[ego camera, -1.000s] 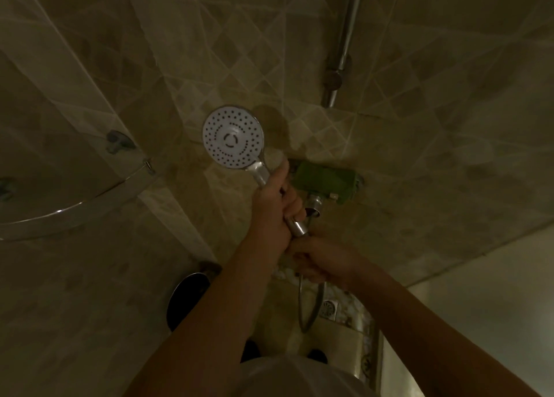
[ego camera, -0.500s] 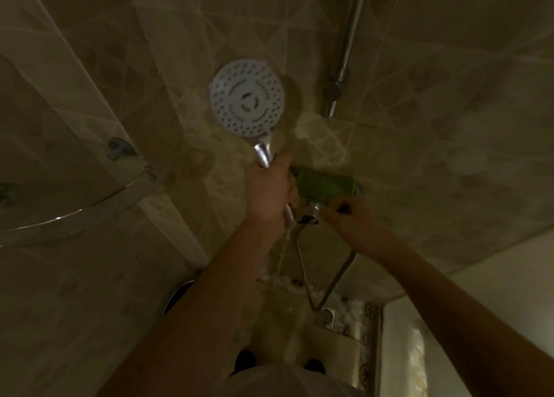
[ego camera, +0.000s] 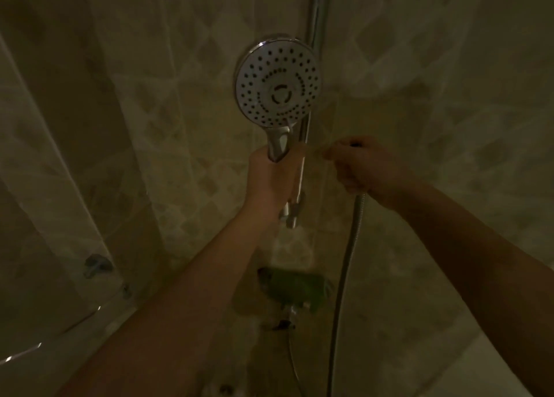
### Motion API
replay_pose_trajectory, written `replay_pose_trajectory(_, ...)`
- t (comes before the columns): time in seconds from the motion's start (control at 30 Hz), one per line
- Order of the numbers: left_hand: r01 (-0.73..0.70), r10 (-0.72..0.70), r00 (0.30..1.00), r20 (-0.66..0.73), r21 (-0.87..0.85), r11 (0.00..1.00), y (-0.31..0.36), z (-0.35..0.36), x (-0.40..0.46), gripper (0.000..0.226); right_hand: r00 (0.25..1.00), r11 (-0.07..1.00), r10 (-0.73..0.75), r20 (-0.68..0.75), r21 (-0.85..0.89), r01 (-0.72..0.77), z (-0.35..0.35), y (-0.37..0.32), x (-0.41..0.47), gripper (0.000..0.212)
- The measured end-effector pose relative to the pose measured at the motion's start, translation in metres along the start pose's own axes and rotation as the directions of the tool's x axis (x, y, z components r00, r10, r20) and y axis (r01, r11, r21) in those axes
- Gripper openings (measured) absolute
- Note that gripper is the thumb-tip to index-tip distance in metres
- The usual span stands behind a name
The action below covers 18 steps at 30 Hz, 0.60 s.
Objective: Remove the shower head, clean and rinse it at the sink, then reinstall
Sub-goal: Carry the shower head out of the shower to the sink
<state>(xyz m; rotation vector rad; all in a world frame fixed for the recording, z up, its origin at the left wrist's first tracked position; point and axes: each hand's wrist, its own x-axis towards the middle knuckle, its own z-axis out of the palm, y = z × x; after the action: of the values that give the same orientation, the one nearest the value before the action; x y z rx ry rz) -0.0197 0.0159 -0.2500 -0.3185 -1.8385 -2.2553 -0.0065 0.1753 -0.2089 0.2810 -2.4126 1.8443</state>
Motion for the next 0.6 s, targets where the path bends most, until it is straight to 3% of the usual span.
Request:
replay_pose_trajectory(0.27, -0.05, 0.059, 0.994, 0.096, -0.097, 0.994, 0.079, 0.021, 0.036, 0.053, 0.991, 0.99, -0.136, 0.008, -0.031, 0.136, -0.035, -0.097, 0.038, 0.046)
replay_pose_trajectory(0.43, -0.023, 0.05, 0.976, 0.211, -0.13, 0.991, 0.124, 0.031, 0.056, 0.041, 0.969, 0.963, -0.246, -0.009, -0.117, 0.243, -0.043, -0.154, 0.055, 0.043)
replay_pose_trajectory(0.6, 0.007, 0.04, 0.955, 0.295, -0.155, 0.988, 0.165, 0.036, 0.076, 0.042, 0.92, 0.933, -0.36, -0.158, -0.059, 0.355, -0.049, -0.199, 0.069, 0.038)
